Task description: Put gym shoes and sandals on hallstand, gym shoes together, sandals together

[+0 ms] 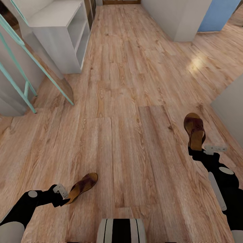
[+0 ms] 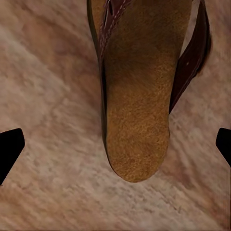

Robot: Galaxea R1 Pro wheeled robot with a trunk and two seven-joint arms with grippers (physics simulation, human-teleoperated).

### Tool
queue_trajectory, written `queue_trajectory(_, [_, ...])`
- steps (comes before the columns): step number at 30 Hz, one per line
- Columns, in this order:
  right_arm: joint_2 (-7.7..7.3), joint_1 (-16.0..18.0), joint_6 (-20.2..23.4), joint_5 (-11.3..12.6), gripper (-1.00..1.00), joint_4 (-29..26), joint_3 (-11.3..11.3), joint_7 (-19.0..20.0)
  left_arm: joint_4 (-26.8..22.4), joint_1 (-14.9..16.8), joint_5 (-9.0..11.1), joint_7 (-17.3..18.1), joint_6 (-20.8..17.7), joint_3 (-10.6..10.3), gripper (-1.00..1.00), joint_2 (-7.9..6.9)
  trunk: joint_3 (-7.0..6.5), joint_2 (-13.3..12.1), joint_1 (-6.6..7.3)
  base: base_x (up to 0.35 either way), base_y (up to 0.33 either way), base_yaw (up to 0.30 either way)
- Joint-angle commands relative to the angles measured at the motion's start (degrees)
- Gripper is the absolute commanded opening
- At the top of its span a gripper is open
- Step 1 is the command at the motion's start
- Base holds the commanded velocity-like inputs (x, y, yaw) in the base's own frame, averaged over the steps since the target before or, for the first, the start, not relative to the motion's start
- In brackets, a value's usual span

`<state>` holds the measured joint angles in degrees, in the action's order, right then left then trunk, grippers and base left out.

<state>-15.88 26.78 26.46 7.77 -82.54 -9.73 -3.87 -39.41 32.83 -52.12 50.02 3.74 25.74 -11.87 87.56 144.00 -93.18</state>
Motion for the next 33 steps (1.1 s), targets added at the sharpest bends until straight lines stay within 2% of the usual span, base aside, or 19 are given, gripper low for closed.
queue_trajectory(1, [-0.03,0.02,0.26,0.75,-1.0,-0.08,0.06,-0.54,-0.05,0.06,-0.49,0.26,0.39,0.27,1.0,0.07,0.36,0.03,-0.01,0.0,0.0,0.0])
queue_trajectory(13, [-0.03,0.02,0.26,0.75,-1.0,-0.07,0.06,-0.6,-0.05,0.13,-0.44,0.26,0.35,0.27,1.0,0.17,0.86,0.03,-0.01,0.0,0.0,0.0])
queue_trajectory(22, [-0.03,0.02,0.26,0.75,-1.0,-0.07,0.06,-0.59,-0.05,0.13,-0.45,0.26,0.37,0.27,1.0,0.11,3.46,0.15,-0.24,0.0,0.0,0.0])
queue_trajectory(33, [-0.03,0.02,0.26,0.75,-1.0,-0.06,0.06,-0.61,-0.05,-0.11,-0.9,0.18,0.49,0.2,1.0,0.01,4.06,0.15,-0.24,0.003,0.0,0.0])
